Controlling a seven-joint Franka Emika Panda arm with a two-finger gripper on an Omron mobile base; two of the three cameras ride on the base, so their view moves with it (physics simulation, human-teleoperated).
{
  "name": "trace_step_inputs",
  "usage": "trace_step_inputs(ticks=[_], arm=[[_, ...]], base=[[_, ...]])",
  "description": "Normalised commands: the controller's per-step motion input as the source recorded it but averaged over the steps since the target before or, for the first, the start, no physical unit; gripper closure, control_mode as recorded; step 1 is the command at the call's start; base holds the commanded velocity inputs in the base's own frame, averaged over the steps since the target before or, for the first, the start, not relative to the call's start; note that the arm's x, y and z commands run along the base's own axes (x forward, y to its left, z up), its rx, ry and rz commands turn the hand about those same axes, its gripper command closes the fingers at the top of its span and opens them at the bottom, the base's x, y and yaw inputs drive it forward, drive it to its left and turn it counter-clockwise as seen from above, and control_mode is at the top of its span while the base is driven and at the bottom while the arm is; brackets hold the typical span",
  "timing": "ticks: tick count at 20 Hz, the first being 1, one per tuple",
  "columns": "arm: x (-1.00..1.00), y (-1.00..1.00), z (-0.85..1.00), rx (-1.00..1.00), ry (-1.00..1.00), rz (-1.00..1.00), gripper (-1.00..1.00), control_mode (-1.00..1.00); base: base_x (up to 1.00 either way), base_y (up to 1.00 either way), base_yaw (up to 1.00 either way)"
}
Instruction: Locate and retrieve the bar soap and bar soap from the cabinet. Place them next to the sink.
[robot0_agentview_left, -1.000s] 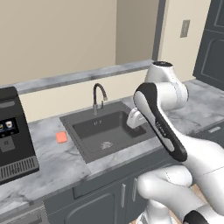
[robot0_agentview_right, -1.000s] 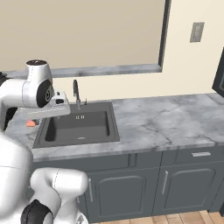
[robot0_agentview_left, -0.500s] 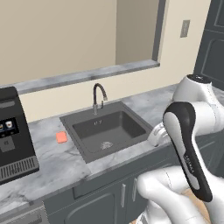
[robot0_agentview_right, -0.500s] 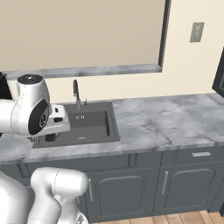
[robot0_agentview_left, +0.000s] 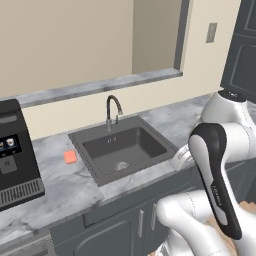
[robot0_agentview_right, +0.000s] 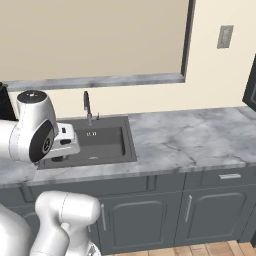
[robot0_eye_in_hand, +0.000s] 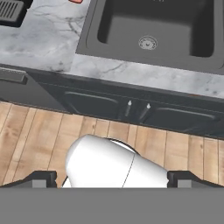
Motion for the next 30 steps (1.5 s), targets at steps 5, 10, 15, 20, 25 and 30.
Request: trace_step_inputs(ticks=[5, 10, 15, 20, 25, 30], arm=[[0.00, 0.00, 0.00, 0.00, 0.00, 0.00, -1.00, 1.00], [0.00, 0.00, 0.00, 0.00, 0.00, 0.00, -1.00, 1.00], [0.00, 0.00, 0.00, 0.00, 0.00, 0.00, -1.00, 1.00], [0.00, 0.00, 0.00, 0.00, 0.00, 0.00, -1.00, 1.00], [0.00, 0.00, 0.00, 0.00, 0.00, 0.00, -1.00, 1.00], [0.00, 0.00, 0.00, 0.00, 0.00, 0.00, -1.00, 1.00]], base=[[0.00, 0.00, 0.00], [-0.12, -0.03, -0.21], [-0.14, 0.00, -0.41], [-0.09, 0.00, -0.41], [-0.06, -0.02, -0.38], [0.00, -0.14, -0.37]])
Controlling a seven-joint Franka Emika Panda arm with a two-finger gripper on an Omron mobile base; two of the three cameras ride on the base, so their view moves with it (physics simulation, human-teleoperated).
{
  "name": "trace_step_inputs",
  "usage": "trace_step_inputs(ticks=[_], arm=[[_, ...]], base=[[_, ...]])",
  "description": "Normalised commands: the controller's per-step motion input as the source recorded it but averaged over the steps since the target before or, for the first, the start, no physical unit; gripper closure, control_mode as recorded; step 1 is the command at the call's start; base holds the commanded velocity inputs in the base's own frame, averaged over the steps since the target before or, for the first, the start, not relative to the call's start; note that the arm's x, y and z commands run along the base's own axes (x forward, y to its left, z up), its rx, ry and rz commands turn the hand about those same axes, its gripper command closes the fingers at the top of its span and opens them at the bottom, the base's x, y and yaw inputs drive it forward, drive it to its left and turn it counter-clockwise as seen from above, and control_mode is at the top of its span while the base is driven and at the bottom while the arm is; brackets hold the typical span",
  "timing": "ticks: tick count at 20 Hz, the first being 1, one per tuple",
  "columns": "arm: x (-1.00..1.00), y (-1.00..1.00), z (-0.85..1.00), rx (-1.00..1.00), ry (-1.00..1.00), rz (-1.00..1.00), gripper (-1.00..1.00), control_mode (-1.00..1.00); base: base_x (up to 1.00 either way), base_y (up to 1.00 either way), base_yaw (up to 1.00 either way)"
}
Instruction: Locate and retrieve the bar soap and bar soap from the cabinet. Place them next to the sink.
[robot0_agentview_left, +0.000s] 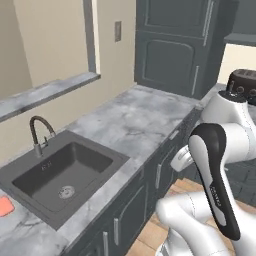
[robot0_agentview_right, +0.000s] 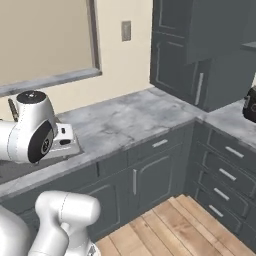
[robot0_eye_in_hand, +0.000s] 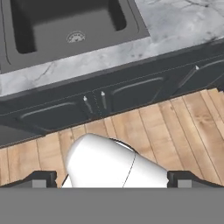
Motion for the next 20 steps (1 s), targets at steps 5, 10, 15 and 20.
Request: trace_step_inputs(ticks=[5, 10, 15, 20], arm=[[0.00, 0.00, 0.00, 0.00, 0.00, 0.00, -1.00, 1.00], [0.00, 0.00, 0.00, 0.00, 0.00, 0.00, -1.00, 1.00], [0.00, 0.00, 0.00, 0.00, 0.00, 0.00, -1.00, 1.00], [0.00, 0.00, 0.00, 0.00, 0.00, 0.00, -1.00, 1.00]], base=[[0.02, -0.03, -0.43], [0.05, -0.02, -0.43], [0.05, -0.01, -0.43], [0.09, -0.01, -0.42]])
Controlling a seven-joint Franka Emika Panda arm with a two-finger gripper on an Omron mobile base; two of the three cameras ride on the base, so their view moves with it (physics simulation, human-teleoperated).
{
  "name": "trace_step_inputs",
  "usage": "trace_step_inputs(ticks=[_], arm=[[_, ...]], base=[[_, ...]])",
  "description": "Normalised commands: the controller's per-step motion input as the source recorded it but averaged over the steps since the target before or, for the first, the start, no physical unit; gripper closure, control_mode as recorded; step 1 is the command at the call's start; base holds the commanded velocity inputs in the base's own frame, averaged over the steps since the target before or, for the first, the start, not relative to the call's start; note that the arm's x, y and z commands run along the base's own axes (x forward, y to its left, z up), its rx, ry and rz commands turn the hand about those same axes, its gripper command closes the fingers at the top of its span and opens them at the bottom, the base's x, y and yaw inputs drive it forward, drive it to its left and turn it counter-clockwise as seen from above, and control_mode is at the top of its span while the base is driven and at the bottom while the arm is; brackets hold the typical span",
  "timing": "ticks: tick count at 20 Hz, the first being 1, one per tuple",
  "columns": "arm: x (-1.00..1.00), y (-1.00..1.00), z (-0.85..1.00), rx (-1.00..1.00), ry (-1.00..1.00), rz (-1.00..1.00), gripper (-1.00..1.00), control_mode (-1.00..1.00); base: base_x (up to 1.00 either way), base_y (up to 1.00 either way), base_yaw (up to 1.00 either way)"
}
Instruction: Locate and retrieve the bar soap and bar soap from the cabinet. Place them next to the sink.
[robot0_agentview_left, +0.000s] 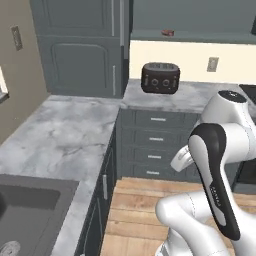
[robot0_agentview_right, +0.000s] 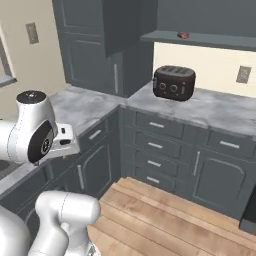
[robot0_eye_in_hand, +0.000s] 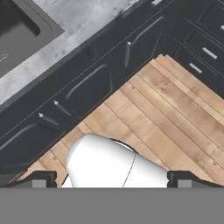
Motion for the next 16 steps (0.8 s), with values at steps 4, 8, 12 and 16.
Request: trace_step_inputs(ticks=[4, 8, 12, 16], arm=[[0.00, 0.00, 0.00, 0.00, 0.00, 0.00, -1.00, 1.00], [0.00, 0.00, 0.00, 0.00, 0.00, 0.00, -1.00, 1.00], [0.00, 0.00, 0.00, 0.00, 0.00, 0.00, -1.00, 1.00], [0.00, 0.00, 0.00, 0.00, 0.00, 0.00, -1.00, 1.00]], base=[[0.08, 0.00, -0.43], [0.05, 0.00, -0.44], [0.08, 0.02, -0.45], [0.00, 0.26, -0.18]])
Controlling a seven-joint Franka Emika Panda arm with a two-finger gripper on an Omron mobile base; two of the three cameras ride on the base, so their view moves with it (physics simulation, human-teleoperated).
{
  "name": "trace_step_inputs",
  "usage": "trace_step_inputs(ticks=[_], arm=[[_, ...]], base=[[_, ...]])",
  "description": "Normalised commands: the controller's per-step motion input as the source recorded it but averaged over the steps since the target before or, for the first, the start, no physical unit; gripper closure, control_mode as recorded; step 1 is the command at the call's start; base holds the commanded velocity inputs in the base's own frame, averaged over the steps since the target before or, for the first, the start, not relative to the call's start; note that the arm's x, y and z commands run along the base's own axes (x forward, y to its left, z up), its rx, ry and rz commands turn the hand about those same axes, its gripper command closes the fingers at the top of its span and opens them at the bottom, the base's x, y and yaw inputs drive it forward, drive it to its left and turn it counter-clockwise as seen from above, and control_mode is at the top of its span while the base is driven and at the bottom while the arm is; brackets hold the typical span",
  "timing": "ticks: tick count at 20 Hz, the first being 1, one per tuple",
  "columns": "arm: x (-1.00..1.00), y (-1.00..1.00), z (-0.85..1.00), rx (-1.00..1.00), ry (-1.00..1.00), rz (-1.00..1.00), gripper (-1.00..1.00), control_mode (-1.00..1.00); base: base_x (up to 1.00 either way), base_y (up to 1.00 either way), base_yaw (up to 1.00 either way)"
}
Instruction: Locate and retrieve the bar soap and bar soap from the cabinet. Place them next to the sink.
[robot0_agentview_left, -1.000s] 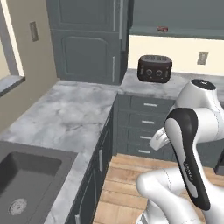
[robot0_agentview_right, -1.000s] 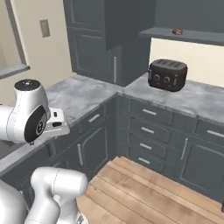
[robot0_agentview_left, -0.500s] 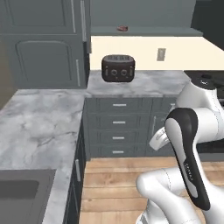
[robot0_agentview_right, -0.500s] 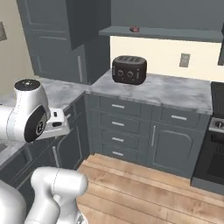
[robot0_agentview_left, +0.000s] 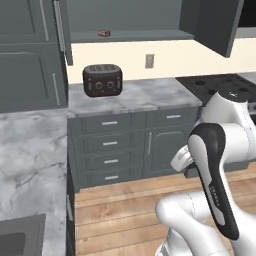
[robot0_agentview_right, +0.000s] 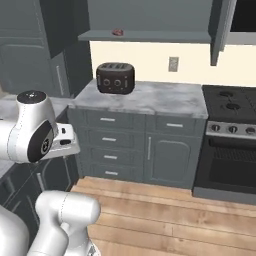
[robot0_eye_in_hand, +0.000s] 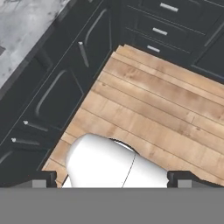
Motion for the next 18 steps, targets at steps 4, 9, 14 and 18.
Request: trace_step_inputs(ticks=[4, 9, 14, 18], arm=[[0.00, 0.00, 0.00, 0.00, 0.00, 0.00, -1.00, 1.00], [0.00, 0.00, 0.00, 0.00, 0.00, 0.00, -1.00, 1.00], [0.00, 0.00, 0.00, 0.00, 0.00, 0.00, -1.00, 1.00], [0.00, 0.00, 0.00, 0.00, 0.00, 0.00, -1.00, 1.00]], base=[[0.25, 0.03, -0.08], [0.54, 0.09, -0.04], [0.53, 0.19, 0.01], [0.51, 0.08, 0.02]])
